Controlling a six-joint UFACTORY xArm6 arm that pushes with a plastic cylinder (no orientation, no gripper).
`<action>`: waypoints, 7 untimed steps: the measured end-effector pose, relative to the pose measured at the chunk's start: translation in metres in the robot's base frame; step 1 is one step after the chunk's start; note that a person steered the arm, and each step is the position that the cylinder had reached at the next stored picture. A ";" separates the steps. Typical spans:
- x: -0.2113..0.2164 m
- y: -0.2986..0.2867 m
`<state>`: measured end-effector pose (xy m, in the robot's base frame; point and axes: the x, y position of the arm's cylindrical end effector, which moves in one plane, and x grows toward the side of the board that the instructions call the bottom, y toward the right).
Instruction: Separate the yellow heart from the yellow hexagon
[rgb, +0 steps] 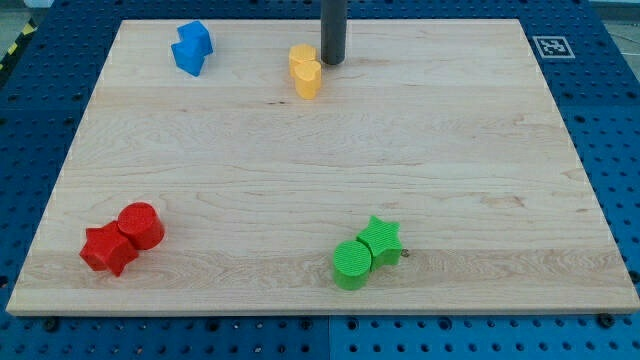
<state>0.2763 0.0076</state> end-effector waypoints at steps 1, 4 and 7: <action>-0.001 -0.010; 0.016 0.015; 0.036 -0.009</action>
<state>0.3125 -0.0016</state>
